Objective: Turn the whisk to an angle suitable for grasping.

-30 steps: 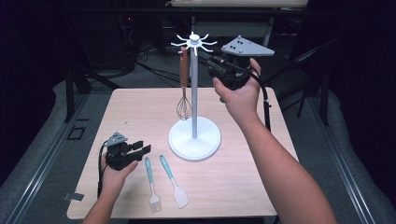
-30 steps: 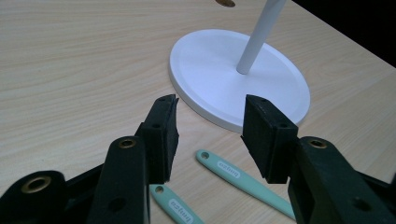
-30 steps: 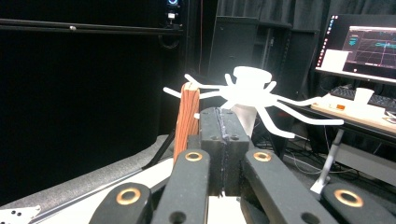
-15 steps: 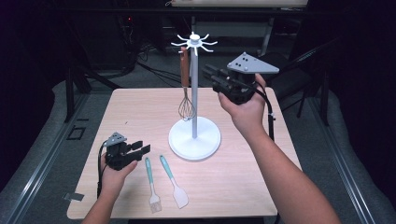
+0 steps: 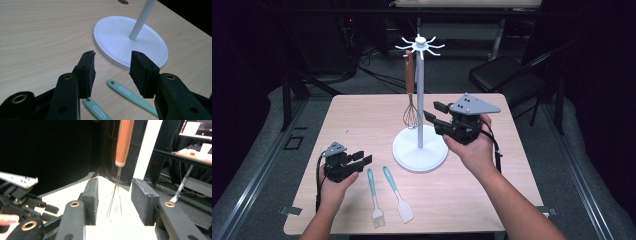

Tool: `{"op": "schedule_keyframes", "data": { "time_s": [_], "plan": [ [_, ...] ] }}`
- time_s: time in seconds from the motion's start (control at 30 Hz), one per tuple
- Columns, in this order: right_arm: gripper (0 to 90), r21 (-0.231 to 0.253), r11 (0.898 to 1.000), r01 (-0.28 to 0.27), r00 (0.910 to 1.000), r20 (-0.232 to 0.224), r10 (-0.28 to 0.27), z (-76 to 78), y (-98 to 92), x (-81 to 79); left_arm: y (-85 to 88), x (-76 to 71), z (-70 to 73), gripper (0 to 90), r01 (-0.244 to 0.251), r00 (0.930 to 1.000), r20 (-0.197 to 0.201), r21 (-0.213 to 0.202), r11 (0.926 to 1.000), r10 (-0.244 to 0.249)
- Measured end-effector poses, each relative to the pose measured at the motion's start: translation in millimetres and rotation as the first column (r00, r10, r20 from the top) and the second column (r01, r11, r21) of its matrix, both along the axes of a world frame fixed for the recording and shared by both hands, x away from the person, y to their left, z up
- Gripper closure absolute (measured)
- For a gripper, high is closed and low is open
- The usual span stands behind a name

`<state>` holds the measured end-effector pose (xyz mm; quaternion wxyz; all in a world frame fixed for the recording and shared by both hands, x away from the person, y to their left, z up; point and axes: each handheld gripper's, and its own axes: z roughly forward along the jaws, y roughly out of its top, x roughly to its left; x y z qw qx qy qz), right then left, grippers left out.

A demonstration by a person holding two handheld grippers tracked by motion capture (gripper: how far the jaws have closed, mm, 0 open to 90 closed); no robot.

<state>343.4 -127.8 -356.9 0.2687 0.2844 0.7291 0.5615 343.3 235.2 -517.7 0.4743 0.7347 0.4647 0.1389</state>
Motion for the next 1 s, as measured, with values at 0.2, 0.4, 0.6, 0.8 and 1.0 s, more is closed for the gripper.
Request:
{"op": "schedule_keyframes", "data": {
  "time_s": [0.2,0.4,0.6,0.8,1.0],
  "plan": [
    [58.2,-0.086,0.996,-0.007,0.9986,-0.053,0.003,-36.5,6.9,-7.3,1.3,0.4,-0.7,54.5,-0.004,1.0000,0.002,-0.005,1.0000,0.004],
    [57.7,-0.133,0.991,-0.017,0.9951,-0.099,0.004,-70.5,15.2,-14.0,2.9,-0.1,0.4,54.2,-0.004,1.0000,-0.004,-0.001,1.0000,0.004],
    [59.5,-0.163,0.987,-0.013,0.9838,-0.178,-0.017,-99.1,23.5,-15.6,3.6,-0.1,0.4,54.0,-0.006,1.0000,-0.005,-0.002,1.0000,0.006],
    [62.1,-0.220,0.975,-0.029,0.9603,-0.277,-0.033,-130.8,37.5,-16.1,3.6,0.5,-0.8,53.6,-0.017,0.9998,0.002,-0.006,0.9998,0.017],
    [67.2,-0.248,0.969,-0.016,0.9105,-0.404,-0.088,-158.3,53.7,-15.9,4.0,0.4,-0.5,53.4,-0.007,0.9999,-0.007,0.003,1.0000,0.007]
  ]
}}
